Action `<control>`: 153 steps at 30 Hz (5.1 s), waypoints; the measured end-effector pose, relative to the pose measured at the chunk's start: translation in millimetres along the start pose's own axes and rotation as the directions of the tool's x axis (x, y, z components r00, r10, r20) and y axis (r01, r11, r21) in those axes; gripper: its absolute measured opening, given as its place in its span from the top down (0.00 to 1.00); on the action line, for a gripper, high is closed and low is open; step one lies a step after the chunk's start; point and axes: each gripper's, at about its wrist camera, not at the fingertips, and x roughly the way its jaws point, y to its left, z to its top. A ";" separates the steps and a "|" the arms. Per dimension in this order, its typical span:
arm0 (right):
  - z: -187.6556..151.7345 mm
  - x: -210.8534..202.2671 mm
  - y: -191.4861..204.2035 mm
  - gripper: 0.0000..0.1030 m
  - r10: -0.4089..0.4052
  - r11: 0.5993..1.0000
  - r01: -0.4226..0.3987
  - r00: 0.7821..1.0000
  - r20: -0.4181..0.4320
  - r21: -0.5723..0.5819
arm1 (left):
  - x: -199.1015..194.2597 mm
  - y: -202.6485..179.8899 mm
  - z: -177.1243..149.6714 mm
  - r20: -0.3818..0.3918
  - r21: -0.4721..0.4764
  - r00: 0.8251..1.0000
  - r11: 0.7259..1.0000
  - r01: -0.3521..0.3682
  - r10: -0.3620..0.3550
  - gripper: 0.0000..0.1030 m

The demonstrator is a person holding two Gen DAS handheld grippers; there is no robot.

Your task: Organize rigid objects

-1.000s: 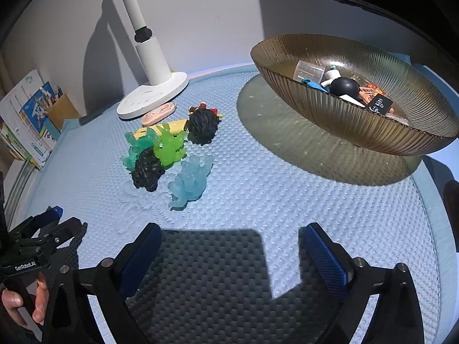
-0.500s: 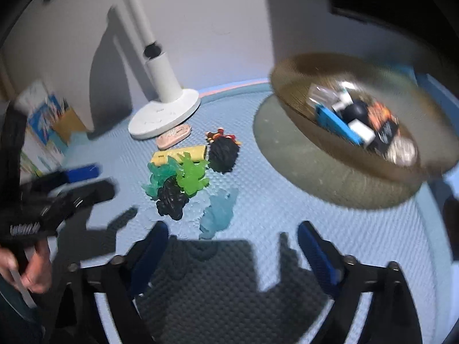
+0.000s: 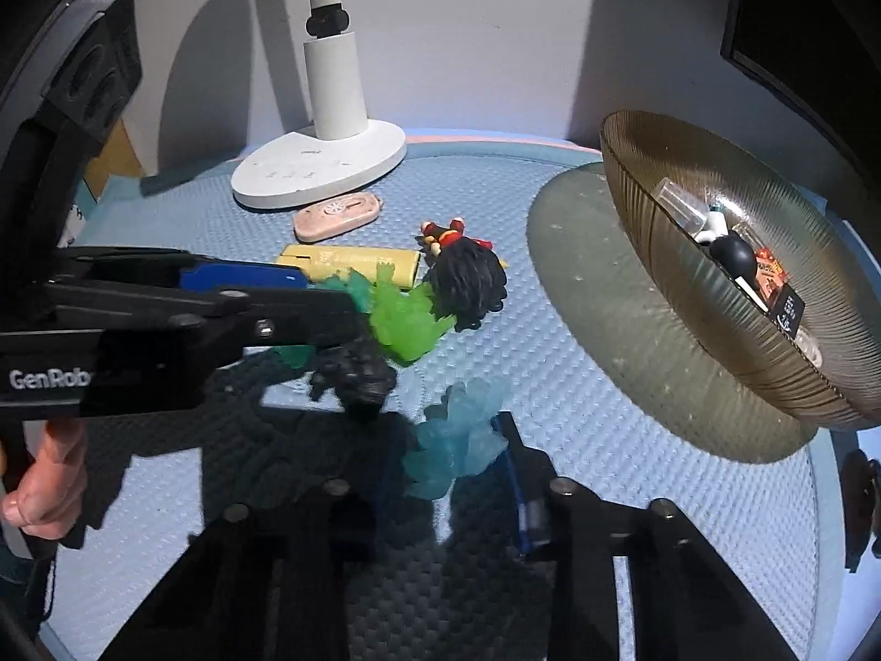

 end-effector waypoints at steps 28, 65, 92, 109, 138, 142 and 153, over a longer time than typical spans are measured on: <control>-56.3 -39.6 -6.0 0.70 0.209 0.978 -0.209 0.978 0.002 0.009 | -73.1 -9.8 -105.7 0.061 -0.089 0.984 0.983 -0.163 0.169 0.72; 39.1 -144.2 -183.0 0.71 -0.192 0.919 0.119 0.968 0.160 0.377 | -39.5 -151.1 73.4 0.250 0.137 0.965 0.983 -0.120 0.083 0.54; 22.1 -113.0 -131.4 0.40 -0.113 0.940 0.064 0.985 0.129 0.334 | -98.9 -31.3 -10.9 0.252 -0.255 0.942 0.954 -0.156 0.221 0.23; -31.9 -20.4 -41.6 0.24 0.038 0.983 -0.046 0.998 0.049 0.180 | -67.7 26.6 -102.5 0.117 -0.320 0.893 0.868 -0.381 0.435 0.17; -28.2 -7.3 -28.8 0.00 0.030 0.994 -0.027 0.999 -0.026 0.106 | -47.0 11.6 -95.3 0.046 -0.209 0.867 0.853 -0.478 0.497 0.04; -24.3 -7.2 -26.4 0.00 0.013 0.995 -0.011 1.000 -0.025 0.096 | -47.9 9.7 -94.5 0.051 -0.192 0.876 0.865 -0.463 0.480 0.04; 38.3 -15.5 -39.7 0.35 0.136 0.968 -0.135 0.991 0.012 0.210 | -22.4 -39.7 -57.0 0.076 -0.087 0.976 0.977 -0.195 0.202 0.06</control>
